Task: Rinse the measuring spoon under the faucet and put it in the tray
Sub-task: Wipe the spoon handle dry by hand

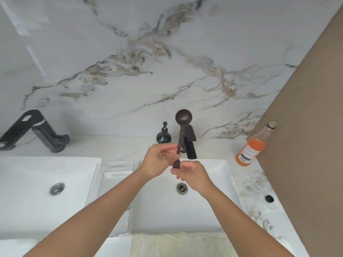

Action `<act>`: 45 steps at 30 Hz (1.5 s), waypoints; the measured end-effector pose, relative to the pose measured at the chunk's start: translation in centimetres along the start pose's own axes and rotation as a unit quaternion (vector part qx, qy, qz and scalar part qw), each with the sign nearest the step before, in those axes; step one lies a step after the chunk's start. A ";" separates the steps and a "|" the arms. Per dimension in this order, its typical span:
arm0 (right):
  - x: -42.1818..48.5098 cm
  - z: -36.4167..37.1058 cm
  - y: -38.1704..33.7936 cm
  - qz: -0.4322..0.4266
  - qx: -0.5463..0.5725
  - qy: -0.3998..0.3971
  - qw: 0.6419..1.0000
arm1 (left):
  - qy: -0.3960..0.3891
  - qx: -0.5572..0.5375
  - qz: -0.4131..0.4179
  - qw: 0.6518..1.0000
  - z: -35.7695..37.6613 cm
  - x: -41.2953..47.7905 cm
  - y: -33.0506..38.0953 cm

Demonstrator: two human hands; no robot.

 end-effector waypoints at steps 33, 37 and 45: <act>-0.6 26.0 6.3 0.249 -0.236 -0.152 0.927 | -0.030 0.201 -0.430 0.879 -16.2 -8.0 -19.6; -0.4 26.6 6.8 0.260 -0.256 -0.168 0.916 | -0.030 0.243 -0.432 0.868 -16.3 -7.8 -20.2; -0.5 27.5 7.3 0.298 -0.268 -0.213 0.891 | -0.020 0.298 -0.438 0.848 -16.5 -7.9 -20.8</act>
Point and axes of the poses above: each hand's wrist, its own x-axis towards the middle knuckle, its own z-axis out of the palm, y = z × x, the point moved 7 cm from there along x, towards the middle knuckle, and after that the axes turned 2 degrees about -x, right-handed, at the moved point
